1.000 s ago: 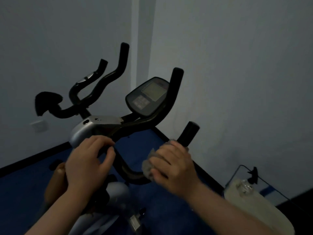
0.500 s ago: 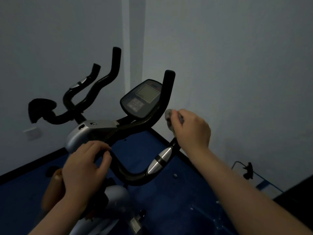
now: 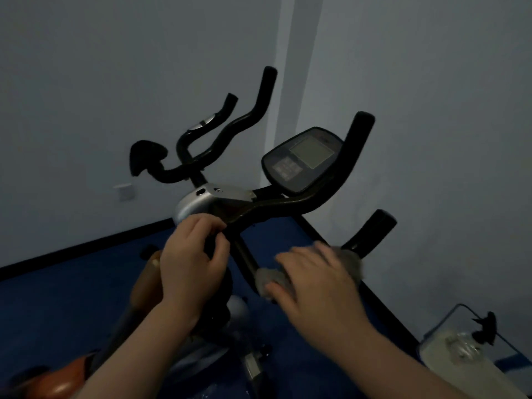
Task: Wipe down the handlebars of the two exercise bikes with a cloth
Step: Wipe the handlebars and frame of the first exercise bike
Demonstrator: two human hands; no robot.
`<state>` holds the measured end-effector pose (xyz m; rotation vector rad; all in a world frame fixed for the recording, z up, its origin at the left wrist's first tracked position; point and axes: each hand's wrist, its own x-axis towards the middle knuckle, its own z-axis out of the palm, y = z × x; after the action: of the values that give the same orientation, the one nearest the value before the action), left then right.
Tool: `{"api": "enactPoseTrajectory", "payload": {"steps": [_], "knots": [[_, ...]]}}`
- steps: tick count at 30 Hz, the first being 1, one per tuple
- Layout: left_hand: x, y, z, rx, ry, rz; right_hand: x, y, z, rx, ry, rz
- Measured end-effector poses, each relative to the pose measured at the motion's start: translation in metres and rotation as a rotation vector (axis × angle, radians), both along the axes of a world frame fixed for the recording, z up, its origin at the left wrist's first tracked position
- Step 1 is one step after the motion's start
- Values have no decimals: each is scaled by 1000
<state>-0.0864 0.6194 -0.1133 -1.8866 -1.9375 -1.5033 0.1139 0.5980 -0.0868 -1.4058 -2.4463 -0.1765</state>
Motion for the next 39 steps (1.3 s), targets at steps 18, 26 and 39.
{"api": "enactPoseTrajectory", "payload": {"steps": [18,26,39], "knots": [[-29,3,-16,-321,-281,-142,-60,37,4,-402,123,-168],[-36,-2,-26,-227,-476,-127,-51,48,14,-241,459,-111],[-36,-5,-33,-243,-606,-127,-82,108,29,-1,-107,611]]}}
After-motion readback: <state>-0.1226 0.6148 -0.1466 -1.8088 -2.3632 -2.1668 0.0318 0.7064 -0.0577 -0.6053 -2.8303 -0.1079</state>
